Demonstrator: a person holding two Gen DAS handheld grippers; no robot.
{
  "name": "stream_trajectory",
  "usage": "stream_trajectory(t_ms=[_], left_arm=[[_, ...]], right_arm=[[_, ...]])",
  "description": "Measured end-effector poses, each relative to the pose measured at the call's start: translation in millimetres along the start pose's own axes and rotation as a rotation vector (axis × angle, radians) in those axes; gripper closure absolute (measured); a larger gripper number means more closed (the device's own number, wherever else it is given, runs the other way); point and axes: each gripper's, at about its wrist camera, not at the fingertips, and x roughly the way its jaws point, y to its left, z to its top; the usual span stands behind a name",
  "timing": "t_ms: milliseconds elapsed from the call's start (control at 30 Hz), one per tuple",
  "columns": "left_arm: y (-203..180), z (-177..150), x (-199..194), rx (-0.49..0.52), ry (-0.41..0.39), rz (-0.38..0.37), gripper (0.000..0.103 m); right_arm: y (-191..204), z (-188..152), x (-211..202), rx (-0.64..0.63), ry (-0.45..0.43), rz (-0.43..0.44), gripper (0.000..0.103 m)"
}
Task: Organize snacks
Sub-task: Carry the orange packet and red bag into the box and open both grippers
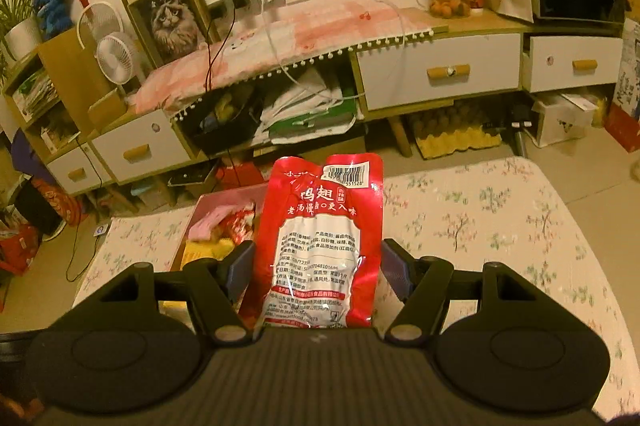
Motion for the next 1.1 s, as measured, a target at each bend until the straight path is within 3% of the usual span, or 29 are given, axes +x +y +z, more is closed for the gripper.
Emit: stream_trajectory(t_ms=[133, 333, 433, 600, 767, 867, 900, 1100], left_arm=[[-1.9, 20.6, 9.2, -0.034, -0.01, -0.037, 0.06], [-33.5, 46.2, 38.0, 0.017, -0.029, -0.074, 0.06], [-52.2, 51.7, 61.4, 0.068, -0.011, -0.091, 0.06], [-62.2, 56.5, 87.5, 0.129, 0.009, -0.108, 0.06], [-66.4, 54.4, 111.3, 0.19, 0.034, -0.068, 0.06], [-61.4, 49.4, 123.9, 0.202, 0.06, -0.06, 0.063], [-59.9, 48.2, 126.6, 0.202, 0.071, -0.063, 0.07], [-55.6, 45.7, 130.6, 0.224, 0.081, -0.069, 0.069]], right_arm=[[-11.2, 5.3, 17.9, 0.003, 0.006, -0.022, 0.039], [-28.3, 17.4, 52.7, 0.073, 0.02, -0.026, 0.039], [-16.2, 17.8, 69.0, 0.0, 0.03, 0.003, 0.039], [1.2, 19.6, 92.3, -0.087, 0.071, 0.074, 0.039], [14.8, 17.3, 114.4, -0.146, 0.119, 0.051, 0.039], [11.9, 13.2, 126.8, -0.125, 0.152, 0.058, 0.039], [11.5, 12.4, 129.3, -0.128, 0.154, 0.054, 0.039], [0.0, 18.1, 141.2, -0.063, 0.119, 0.062, 0.039]])
